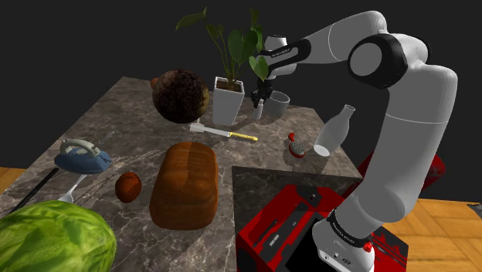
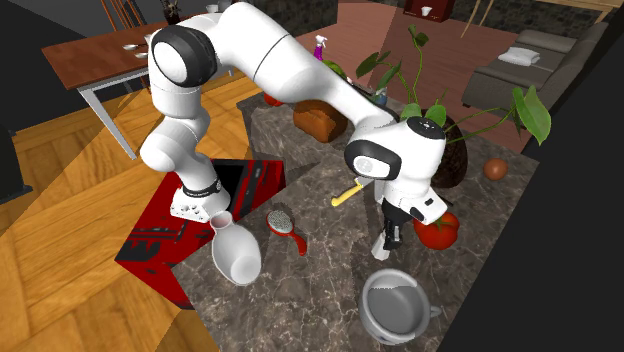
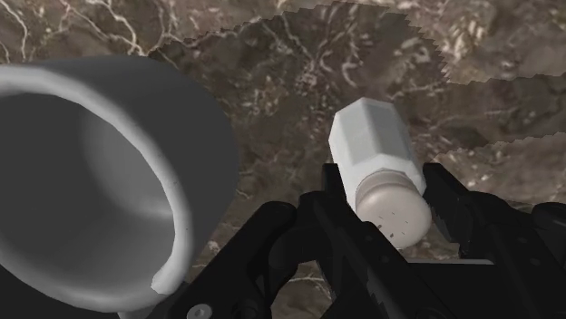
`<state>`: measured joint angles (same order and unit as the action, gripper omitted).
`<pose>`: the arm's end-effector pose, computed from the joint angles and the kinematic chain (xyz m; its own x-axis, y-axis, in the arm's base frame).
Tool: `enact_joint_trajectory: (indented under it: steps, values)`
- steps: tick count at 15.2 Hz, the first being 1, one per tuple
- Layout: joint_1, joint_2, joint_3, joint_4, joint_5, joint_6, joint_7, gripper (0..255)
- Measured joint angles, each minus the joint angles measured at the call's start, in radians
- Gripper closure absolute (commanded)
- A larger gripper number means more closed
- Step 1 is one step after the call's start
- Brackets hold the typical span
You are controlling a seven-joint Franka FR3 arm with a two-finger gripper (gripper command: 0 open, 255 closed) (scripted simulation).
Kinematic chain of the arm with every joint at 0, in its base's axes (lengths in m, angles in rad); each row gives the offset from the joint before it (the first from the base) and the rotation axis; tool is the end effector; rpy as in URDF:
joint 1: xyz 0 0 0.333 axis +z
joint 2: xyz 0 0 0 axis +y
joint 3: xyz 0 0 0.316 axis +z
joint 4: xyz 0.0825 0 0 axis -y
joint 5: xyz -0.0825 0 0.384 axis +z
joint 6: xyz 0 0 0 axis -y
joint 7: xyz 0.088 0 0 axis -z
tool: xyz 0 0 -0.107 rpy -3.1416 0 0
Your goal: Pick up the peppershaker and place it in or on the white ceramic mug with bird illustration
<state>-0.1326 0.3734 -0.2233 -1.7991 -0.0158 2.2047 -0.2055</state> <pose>0.6097 -0.2155 0.3491 0.9922 -0.1234 0.0197 -0.1248 -0.9871 0.1000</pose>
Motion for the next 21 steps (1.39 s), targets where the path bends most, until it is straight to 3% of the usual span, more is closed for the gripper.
enact_joint_trajectory:
  steps: [21]
  values:
    - [0.006,-0.09,-0.008,0.149,-0.016,-0.237,-0.006,255]
